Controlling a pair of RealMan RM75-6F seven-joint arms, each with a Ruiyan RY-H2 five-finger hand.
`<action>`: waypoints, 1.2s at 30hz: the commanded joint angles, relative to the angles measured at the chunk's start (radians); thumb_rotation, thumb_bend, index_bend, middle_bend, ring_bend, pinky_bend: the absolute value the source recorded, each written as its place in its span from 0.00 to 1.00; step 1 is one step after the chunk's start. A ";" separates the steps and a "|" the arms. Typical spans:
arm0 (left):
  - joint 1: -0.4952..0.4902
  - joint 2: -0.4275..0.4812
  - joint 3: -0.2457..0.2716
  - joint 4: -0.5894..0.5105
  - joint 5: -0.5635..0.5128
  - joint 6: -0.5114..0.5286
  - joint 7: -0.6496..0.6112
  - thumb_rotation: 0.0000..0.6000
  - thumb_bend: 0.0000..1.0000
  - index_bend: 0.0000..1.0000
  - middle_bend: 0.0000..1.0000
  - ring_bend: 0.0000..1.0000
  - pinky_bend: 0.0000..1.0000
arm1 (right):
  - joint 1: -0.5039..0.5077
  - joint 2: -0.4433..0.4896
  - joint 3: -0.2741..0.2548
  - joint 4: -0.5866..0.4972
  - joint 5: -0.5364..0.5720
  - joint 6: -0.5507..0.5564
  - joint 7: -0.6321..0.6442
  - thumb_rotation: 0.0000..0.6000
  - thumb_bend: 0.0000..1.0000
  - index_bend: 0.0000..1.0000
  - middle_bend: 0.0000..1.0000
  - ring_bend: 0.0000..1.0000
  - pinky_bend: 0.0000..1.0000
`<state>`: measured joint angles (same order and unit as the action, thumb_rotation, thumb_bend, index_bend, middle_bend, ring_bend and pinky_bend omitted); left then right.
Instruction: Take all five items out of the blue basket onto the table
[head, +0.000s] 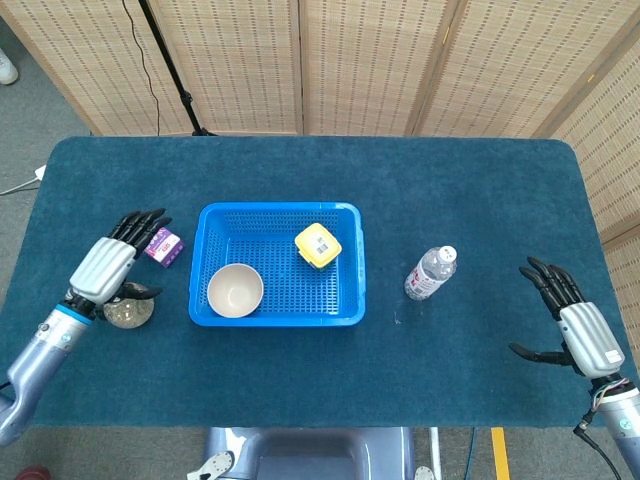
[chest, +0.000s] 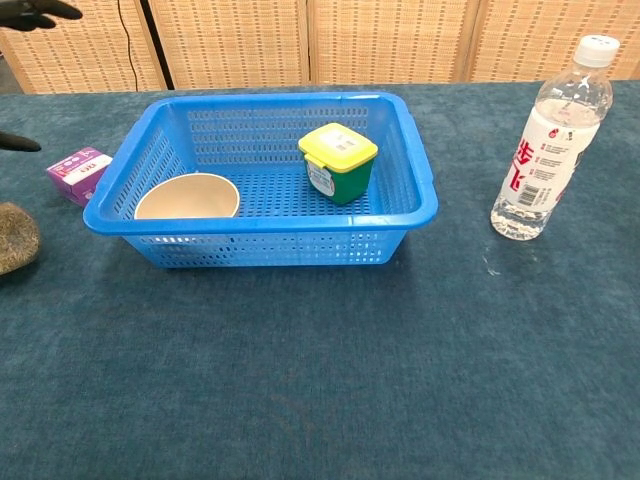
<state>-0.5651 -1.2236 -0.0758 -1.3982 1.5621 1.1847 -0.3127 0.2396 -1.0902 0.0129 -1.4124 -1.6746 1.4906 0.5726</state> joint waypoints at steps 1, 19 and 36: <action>-0.061 -0.018 -0.056 -0.118 -0.018 -0.037 0.171 1.00 0.11 0.27 0.13 0.18 0.00 | 0.000 0.000 0.001 0.001 0.003 -0.001 0.001 1.00 0.00 0.00 0.00 0.00 0.00; -0.211 -0.336 -0.142 -0.021 -0.362 -0.215 0.662 1.00 0.25 0.43 0.27 0.31 0.00 | 0.000 0.003 0.005 0.013 0.018 -0.008 0.023 1.00 0.00 0.00 0.00 0.00 0.00; -0.242 -0.440 -0.133 0.172 -0.384 -0.277 0.579 1.00 0.25 0.43 0.27 0.30 0.00 | 0.003 0.000 0.004 0.015 0.021 -0.018 0.017 1.00 0.00 0.00 0.00 0.00 0.00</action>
<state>-0.8030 -1.6573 -0.2087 -1.2322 1.1815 0.9130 0.2678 0.2421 -1.0901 0.0173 -1.3973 -1.6531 1.4722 0.5896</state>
